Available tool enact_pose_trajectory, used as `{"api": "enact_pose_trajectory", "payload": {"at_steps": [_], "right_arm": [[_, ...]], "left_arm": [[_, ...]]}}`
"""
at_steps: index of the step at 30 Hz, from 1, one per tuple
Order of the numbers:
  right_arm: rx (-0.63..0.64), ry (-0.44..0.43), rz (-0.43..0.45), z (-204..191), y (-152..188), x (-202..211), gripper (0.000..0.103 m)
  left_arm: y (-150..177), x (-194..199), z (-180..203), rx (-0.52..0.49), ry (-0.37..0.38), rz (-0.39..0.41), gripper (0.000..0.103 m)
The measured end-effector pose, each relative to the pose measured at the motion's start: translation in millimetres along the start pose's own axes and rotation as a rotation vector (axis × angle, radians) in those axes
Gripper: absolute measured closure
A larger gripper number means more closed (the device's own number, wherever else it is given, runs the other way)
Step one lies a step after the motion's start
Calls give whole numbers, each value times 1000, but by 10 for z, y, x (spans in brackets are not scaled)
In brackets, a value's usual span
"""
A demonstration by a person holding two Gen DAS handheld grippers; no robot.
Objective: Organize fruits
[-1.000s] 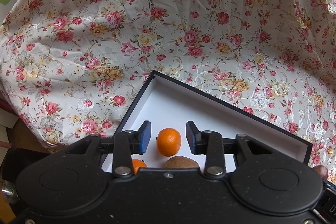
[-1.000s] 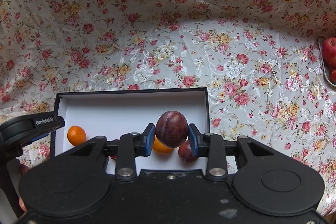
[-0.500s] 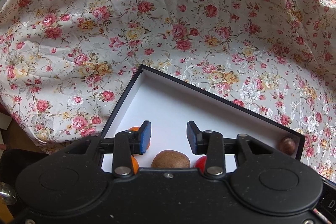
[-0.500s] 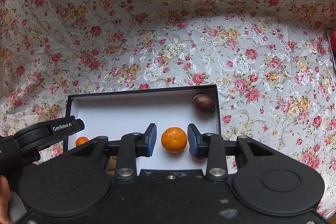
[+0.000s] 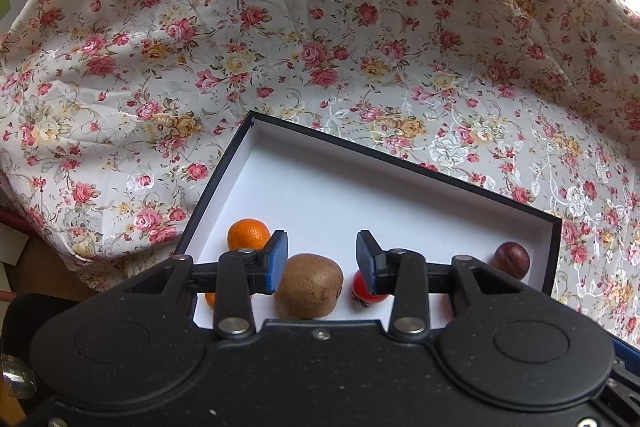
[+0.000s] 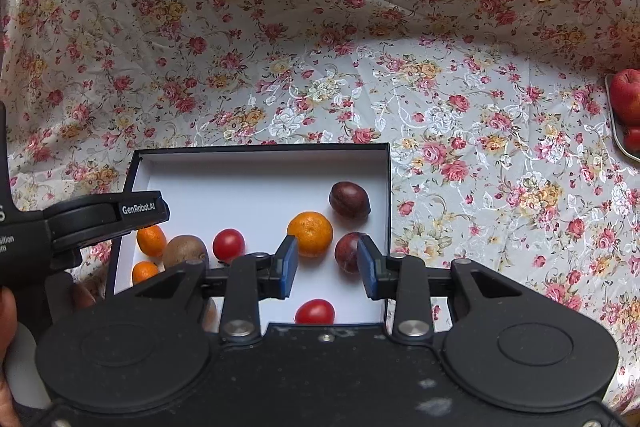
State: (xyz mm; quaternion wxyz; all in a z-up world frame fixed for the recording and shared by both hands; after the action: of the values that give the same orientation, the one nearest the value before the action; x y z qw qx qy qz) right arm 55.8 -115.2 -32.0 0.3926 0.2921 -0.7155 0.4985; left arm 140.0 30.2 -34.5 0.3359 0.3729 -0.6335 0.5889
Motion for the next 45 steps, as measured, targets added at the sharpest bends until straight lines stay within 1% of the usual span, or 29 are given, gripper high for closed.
{"api": "enact_pose_trajectory", "payload": {"at_steps": [3, 8, 11, 14, 16, 20, 22, 25, 27, 29, 32, 35, 37, 40, 42, 45], "right_arm": [[5, -12, 15, 39, 92, 107, 67], [17, 6, 49, 103, 235, 246, 67], [20, 24, 77, 146, 344, 324, 67], [50, 49, 110, 154, 464, 388, 67], [61, 50, 131, 180, 555, 433, 67], [51, 24, 126, 251, 682, 466, 67], [63, 46, 124, 268, 744, 485, 67], [91, 72, 147, 278, 846, 540, 67], [100, 64, 157, 283, 897, 579, 67], [101, 47, 155, 291, 906, 583, 67], [107, 46, 168, 302, 950, 594, 67], [127, 58, 188, 288, 975, 603, 67], [128, 46, 181, 285, 972, 603, 67], [129, 44, 184, 281, 964, 611, 67], [139, 53, 192, 274, 960, 616, 67], [141, 43, 188, 276, 954, 611, 67]], "left_arm": [[98, 118, 0, -3, 1, 14, 55], [327, 283, -40, -2, 17, 2, 55], [460, 416, -53, -22, 1, 21, 55], [586, 565, -64, -39, -2, 42, 55], [659, 649, -75, -42, -5, 58, 54], [811, 805, -89, -54, -7, 95, 54], [877, 855, -98, -56, -11, 104, 53], [958, 901, -108, -56, -8, 112, 51], [1015, 922, -99, -60, -9, 119, 51], [1054, 930, -99, -51, -5, 124, 51], [1063, 952, -93, -38, 13, 134, 51], [1075, 975, -76, -40, 6, 161, 51], [1080, 980, -76, -41, 8, 172, 51], [1080, 981, -75, -44, -10, 186, 51], [1076, 977, -106, -28, -2, 181, 51], [1076, 960, -138, -1, 5, 163, 51]]}}
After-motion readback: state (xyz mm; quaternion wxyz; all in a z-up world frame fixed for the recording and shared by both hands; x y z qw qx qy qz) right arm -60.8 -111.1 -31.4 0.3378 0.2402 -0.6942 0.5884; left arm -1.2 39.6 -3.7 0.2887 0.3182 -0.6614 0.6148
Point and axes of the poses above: each gripper's, at about its wrist camera, not at the fingertips, and x roughly against the way its jaws point, z to its right, y to its underside, the point moved 1 cm from there along -x, roughly the way its jaws point, and after that the axes turned 7 degrees about z, right-handed, at the moved point
